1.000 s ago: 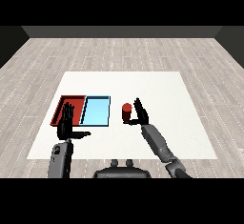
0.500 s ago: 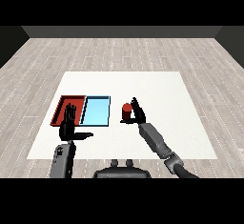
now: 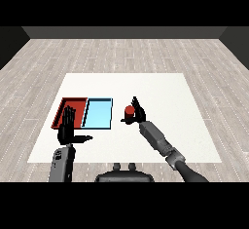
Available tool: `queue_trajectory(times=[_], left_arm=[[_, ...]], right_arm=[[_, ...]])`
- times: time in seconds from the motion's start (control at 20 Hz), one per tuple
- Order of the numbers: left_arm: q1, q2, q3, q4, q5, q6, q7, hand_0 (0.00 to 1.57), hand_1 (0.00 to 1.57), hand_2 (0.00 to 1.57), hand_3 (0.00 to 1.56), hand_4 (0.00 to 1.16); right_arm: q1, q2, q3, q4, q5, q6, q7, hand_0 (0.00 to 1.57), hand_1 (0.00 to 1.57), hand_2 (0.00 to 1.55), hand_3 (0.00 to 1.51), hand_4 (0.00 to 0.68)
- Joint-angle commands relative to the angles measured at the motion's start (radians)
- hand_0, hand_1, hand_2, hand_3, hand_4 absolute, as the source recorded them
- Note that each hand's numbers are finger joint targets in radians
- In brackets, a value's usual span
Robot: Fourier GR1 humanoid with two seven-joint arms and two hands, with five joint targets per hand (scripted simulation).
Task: Pick the red can and put it in the red box
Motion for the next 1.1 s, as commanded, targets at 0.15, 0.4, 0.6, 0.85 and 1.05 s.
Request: queue_trajectory(times=[0.15, 0.4, 0.6, 0.85, 1.05], left_arm=[[-0.030, 0.032, 0.044, 0.029, 0.033, -0.018, 0.008, 0.00, 0.00, 0.00, 0.00, 0.00], [0.009, 0.022, 0.028, -0.034, 0.036, -0.024, 0.009, 0.00, 0.00, 0.00, 0.00, 0.00], [0.008, 0.008, 0.023, -0.004, 0.020, -0.006, 0.001, 0.00, 0.00, 0.00, 0.00, 0.00], [0.016, 0.014, 0.030, -0.023, 0.028, -0.006, 0.018, 0.00, 0.00, 0.00, 0.00, 0.00], [-0.039, 0.009, 0.028, 0.015, 0.004, 0.021, 0.009, 0.00, 0.00, 0.00, 0.00, 0.00]], right_arm=[[-0.039, 0.000, 0.103, 0.027, -0.105, -0.033, -0.022, 0.00, 0.00, 0.00, 0.00, 0.000], [-0.053, 0.000, 0.224, 0.056, -0.192, -0.074, -0.031, 0.00, 0.00, 0.00, 0.00, 0.000], [-0.089, 0.000, 0.237, 0.083, -0.270, -0.141, 0.012, 0.00, 0.00, 0.00, 0.00, 0.000], [-0.171, 0.000, 0.285, 0.141, -0.233, -0.360, 0.154, 1.50, 1.50, 1.46, 1.41, 0.534], [-0.180, 0.000, 0.367, 0.154, -0.228, -0.440, 0.216, 1.43, 1.43, 1.45, 1.41, 0.528]])
